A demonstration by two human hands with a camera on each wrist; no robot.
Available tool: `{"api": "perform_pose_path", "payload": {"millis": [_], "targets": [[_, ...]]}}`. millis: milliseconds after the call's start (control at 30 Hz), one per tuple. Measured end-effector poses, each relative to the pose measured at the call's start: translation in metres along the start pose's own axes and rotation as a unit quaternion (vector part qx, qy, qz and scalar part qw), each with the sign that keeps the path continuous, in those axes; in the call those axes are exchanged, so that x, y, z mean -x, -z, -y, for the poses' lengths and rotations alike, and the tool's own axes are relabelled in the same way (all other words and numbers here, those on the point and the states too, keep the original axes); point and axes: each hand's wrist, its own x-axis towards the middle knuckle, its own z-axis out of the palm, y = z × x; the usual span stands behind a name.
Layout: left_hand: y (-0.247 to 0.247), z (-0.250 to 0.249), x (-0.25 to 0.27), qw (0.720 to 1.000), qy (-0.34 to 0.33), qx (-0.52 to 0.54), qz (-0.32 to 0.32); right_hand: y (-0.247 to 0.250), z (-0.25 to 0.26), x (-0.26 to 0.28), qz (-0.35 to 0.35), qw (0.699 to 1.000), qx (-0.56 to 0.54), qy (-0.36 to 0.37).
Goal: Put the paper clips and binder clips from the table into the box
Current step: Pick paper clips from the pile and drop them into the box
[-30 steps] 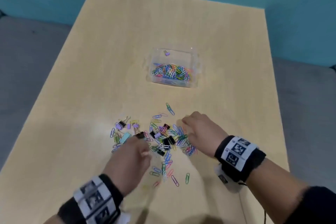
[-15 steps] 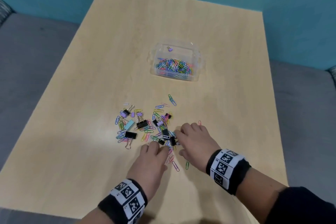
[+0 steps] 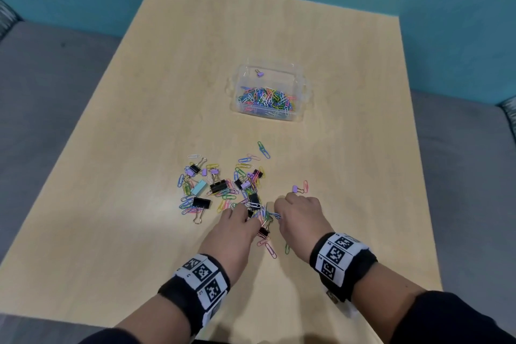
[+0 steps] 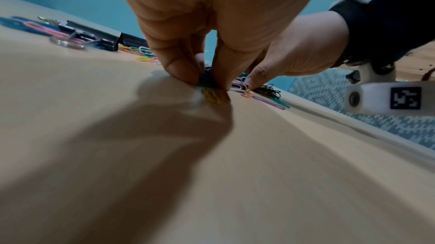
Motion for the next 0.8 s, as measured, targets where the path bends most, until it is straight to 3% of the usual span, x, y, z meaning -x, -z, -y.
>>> {"api": "perform_pose_path", "payload": {"millis": [233, 367, 500, 533, 633, 700, 800], "targets": [[0.022, -0.012, -0.008, 0.998, -0.02, -0.036, 0.049, 0.011, -0.004, -0.009, 0.041, 0.999, -0.021, -0.004], [0.025, -0.007, -0.01, 0.995, -0.028, -0.07, 0.069, 0.031, -0.014, -0.011, 0.066, 0.986, -0.136, -0.068], [0.034, -0.003, -0.014, 0.986, -0.044, -0.119, 0.108, 0.049, -0.029, -0.013, 0.051, 0.95, -0.272, -0.147], [0.034, -0.002, -0.016, 0.987, -0.029, -0.096, 0.126, 0.053, -0.034, -0.015, 0.047, 0.938, -0.301, -0.163], [0.035, 0.008, -0.022, 0.993, 0.07, 0.052, 0.083, 0.064, -0.049, -0.026, 0.037, 0.904, -0.381, -0.191], [0.042, 0.013, -0.023, 0.962, 0.153, 0.221, 0.045, 0.074, -0.058, -0.035, 0.024, 0.877, -0.435, -0.203], [0.065, 0.017, -0.035, 0.844, 0.238, 0.479, 0.037, 0.088, -0.072, -0.053, 0.005, 0.838, -0.503, -0.213]]}}
